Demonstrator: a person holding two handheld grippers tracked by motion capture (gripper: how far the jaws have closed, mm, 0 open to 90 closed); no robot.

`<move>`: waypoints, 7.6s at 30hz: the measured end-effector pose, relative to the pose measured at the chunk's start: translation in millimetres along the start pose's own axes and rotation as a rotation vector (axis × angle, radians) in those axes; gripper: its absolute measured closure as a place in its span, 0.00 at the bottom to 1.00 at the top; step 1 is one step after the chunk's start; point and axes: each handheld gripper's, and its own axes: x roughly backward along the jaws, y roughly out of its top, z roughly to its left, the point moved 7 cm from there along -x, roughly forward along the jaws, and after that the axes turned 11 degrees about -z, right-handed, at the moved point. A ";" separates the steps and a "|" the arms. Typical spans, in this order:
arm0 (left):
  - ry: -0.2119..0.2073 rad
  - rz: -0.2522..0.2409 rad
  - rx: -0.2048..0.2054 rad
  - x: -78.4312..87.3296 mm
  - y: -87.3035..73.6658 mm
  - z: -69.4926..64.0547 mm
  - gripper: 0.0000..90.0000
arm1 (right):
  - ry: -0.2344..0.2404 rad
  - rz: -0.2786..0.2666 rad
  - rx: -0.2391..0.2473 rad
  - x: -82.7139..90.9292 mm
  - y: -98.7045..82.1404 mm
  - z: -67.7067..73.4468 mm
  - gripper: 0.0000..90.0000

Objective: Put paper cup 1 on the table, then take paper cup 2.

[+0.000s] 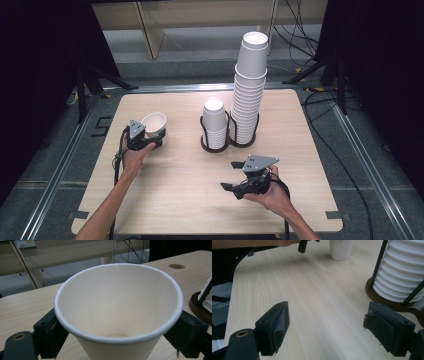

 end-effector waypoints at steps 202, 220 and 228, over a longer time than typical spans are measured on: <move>-0.290 0.051 0.034 156.5 -10.9 -95.6 0.16 | -0.360 -0.303 -0.119 107.1 135.5 -63.5 0.20; -0.301 0.036 0.032 154.4 -11.8 -92.8 0.16 | -0.247 -0.240 -0.138 42.6 87.5 -32.8 0.20; -0.318 0.020 0.034 153.7 -10.5 -94.7 0.16 | -0.178 -0.199 -0.134 16.0 70.2 -17.7 0.20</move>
